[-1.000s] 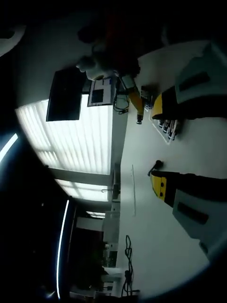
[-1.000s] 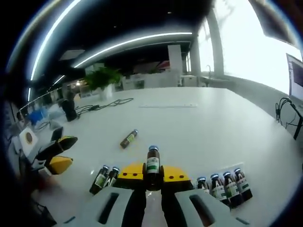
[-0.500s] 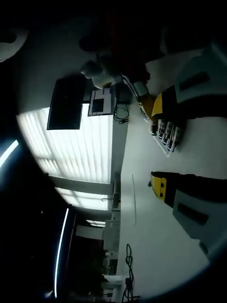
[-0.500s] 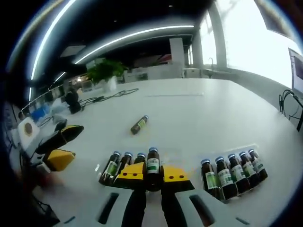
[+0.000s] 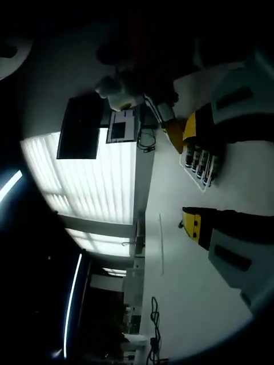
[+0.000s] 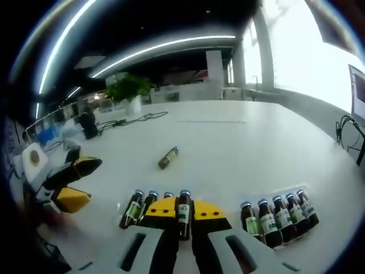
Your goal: Grip medicine bottles put into box
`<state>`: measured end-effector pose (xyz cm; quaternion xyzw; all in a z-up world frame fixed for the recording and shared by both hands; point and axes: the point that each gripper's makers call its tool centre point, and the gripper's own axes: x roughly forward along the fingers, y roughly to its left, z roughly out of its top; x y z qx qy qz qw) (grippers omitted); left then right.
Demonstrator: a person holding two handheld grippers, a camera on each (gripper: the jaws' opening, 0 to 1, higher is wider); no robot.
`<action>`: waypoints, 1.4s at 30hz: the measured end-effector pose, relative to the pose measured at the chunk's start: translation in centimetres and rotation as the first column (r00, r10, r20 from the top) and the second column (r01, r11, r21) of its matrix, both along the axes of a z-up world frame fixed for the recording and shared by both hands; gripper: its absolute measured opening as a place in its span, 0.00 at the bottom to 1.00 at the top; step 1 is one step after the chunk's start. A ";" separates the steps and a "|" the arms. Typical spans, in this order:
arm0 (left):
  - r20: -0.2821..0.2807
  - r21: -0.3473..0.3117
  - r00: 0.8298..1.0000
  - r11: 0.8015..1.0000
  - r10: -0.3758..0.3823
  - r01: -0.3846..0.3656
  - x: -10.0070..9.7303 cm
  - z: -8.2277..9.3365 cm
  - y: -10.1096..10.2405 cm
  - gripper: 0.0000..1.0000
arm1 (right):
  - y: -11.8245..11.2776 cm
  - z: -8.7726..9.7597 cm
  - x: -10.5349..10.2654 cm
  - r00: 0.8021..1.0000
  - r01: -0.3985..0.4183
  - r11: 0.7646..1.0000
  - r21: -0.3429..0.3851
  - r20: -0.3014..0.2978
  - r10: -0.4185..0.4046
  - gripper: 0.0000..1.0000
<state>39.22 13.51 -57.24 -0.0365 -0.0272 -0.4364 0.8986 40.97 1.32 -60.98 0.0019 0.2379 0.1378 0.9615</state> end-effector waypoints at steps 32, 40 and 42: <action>-0.002 -0.004 1.000 1.000 0.014 -0.014 0.2 0.0 0.2 0.37 | 0.5 -0.9 -0.1 0.998 -0.021 0.972 -0.233 0.052 0.034 0.00; -0.003 -0.004 1.000 1.000 0.015 -0.015 0.3 0.0 0.2 0.37 | 0.2 -1.2 0.1 0.996 -0.031 0.966 -0.256 0.068 0.050 0.00; -0.004 -0.004 1.000 1.000 0.013 -0.013 0.3 0.0 0.2 0.37 | 0.1 -1.2 0.2 0.997 -0.023 0.969 -0.246 0.060 0.039 0.00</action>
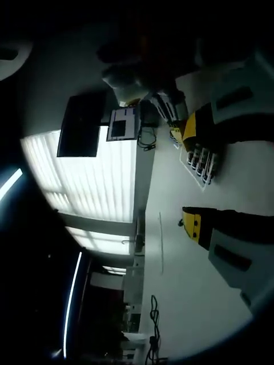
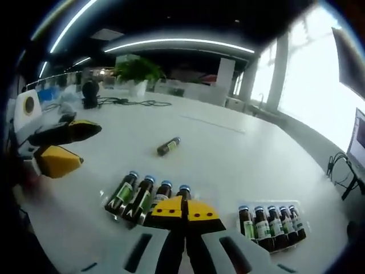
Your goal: Grip medicine bottles put into box
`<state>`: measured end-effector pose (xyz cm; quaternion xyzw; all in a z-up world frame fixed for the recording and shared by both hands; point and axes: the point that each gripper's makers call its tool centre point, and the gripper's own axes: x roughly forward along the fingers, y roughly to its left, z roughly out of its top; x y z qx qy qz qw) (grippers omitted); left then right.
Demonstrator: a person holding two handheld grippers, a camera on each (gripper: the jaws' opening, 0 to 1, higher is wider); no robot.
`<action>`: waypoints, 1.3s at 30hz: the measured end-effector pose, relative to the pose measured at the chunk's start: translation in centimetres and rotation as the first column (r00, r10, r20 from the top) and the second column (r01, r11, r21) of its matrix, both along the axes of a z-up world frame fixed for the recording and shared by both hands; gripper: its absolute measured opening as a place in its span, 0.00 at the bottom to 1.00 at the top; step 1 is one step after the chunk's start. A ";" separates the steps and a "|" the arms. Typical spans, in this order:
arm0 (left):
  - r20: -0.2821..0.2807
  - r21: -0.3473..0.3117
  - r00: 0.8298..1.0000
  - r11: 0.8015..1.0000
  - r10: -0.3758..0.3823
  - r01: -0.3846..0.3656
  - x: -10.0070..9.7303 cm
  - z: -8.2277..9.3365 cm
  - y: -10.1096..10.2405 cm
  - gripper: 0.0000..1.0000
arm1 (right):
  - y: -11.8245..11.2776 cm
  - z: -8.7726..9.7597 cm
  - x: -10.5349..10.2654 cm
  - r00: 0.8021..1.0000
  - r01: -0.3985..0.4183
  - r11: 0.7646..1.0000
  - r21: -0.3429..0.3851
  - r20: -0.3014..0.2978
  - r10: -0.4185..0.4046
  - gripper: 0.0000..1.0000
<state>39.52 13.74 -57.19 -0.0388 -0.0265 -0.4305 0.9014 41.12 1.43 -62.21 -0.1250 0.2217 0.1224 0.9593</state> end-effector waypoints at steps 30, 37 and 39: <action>-0.068 0.046 0.982 0.983 -0.175 0.178 -3.1 -0.8 0.4 0.41 | -2.2 4.3 0.7 0.995 0.053 0.968 0.245 0.074 -0.073 0.02; -0.063 0.015 0.982 0.983 -0.180 0.181 -3.4 -0.6 0.5 0.43 | -1.5 5.3 1.2 0.997 0.019 0.966 0.257 0.069 -0.038 0.03; -0.054 0.007 0.982 0.984 -0.178 0.179 -3.4 -0.4 0.6 0.43 | -1.2 5.6 1.4 0.997 0.007 0.967 0.254 0.066 -0.025 0.04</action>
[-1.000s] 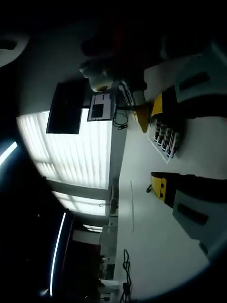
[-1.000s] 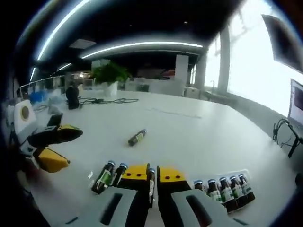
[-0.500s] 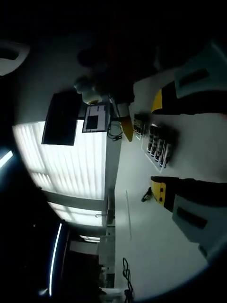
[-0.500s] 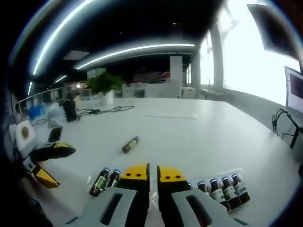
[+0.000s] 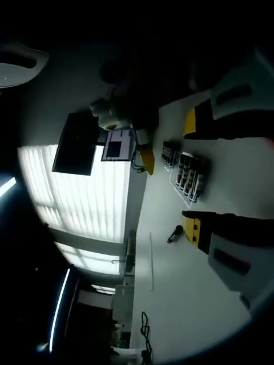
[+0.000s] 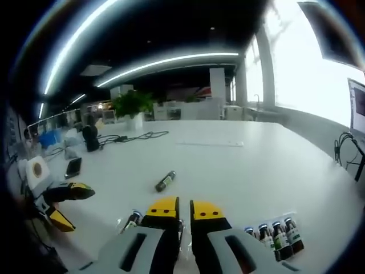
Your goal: Grip medicine bottles put into box
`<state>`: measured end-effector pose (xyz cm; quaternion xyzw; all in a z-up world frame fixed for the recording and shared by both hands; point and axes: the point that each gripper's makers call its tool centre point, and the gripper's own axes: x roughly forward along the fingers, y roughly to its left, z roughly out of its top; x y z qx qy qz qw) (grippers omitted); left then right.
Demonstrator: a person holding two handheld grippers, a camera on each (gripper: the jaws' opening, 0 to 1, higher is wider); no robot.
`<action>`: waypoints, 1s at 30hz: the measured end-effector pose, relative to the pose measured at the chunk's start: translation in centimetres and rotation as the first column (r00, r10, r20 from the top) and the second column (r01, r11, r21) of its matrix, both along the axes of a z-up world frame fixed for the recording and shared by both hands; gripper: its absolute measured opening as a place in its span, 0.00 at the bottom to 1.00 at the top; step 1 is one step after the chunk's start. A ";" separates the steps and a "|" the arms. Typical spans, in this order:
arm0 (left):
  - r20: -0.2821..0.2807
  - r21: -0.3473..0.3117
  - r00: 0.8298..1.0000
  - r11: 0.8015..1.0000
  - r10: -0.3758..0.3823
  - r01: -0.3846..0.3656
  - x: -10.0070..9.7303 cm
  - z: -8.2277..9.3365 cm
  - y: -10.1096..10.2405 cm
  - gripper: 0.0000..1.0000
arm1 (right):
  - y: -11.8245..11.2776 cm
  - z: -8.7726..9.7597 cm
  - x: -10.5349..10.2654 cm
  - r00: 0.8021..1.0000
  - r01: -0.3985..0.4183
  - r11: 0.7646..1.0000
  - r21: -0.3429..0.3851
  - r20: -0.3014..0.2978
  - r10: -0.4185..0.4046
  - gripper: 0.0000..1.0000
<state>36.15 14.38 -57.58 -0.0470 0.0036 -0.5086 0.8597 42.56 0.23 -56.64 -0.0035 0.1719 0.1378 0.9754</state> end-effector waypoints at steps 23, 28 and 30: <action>0.062 0.039 0.998 0.999 -0.027 0.025 -0.6 -0.2 -0.3 0.46 | 6.9 -0.4 8.9 0.992 -0.091 0.996 0.008 -0.086 0.092 0.15; 0.059 0.006 0.998 1.000 -0.024 0.023 -0.3 0.1 0.0 0.46 | 7.6 -2.4 10.3 0.979 -0.042 0.998 0.036 -0.198 0.048 0.15; 0.066 0.001 0.997 1.000 -0.028 0.028 -0.4 0.2 0.0 0.47 | 7.4 -2.9 10.6 0.972 -0.023 0.999 0.035 -0.234 0.030 0.14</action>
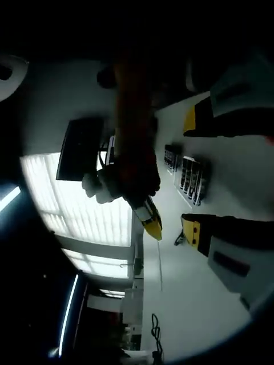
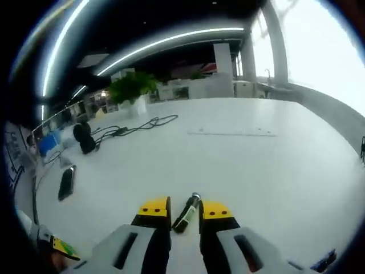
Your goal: Grip medicine bottles put into box
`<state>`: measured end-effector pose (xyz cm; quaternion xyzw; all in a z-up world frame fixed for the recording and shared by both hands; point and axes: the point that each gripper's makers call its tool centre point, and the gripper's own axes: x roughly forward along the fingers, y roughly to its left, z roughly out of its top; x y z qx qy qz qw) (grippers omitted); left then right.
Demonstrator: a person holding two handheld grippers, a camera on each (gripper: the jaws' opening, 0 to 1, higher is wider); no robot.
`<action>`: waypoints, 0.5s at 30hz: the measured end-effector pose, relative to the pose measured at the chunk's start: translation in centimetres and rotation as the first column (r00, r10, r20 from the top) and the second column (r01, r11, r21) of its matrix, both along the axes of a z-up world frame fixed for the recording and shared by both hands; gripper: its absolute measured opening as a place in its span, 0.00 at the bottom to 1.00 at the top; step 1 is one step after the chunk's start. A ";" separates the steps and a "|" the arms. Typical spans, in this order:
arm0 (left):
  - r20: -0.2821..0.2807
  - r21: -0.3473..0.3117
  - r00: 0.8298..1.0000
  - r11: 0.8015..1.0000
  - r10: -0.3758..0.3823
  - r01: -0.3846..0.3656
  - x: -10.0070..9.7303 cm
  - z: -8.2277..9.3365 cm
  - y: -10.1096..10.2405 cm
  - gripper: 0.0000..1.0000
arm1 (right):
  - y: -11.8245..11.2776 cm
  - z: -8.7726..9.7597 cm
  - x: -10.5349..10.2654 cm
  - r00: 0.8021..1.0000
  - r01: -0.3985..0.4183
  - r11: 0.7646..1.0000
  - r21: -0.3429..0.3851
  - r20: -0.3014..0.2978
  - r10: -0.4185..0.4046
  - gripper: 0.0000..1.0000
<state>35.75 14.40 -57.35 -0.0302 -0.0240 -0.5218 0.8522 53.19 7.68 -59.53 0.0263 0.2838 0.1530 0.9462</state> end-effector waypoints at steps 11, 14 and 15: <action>-0.002 -0.024 1.000 0.999 -0.029 0.029 -0.4 0.4 0.0 0.47 | 0.4 -2.9 1.3 0.989 -0.003 0.999 -0.035 -0.146 -0.002 0.19; -0.011 -0.020 0.999 0.999 -0.040 0.040 -0.4 0.2 -0.1 0.47 | 0.3 -3.7 1.5 0.982 0.005 0.998 -0.059 -0.187 -0.016 0.18; -0.013 -0.018 0.999 0.999 -0.043 0.043 -0.5 0.1 -0.2 0.47 | 0.2 -3.8 1.7 0.981 0.012 0.998 -0.064 -0.193 -0.024 0.18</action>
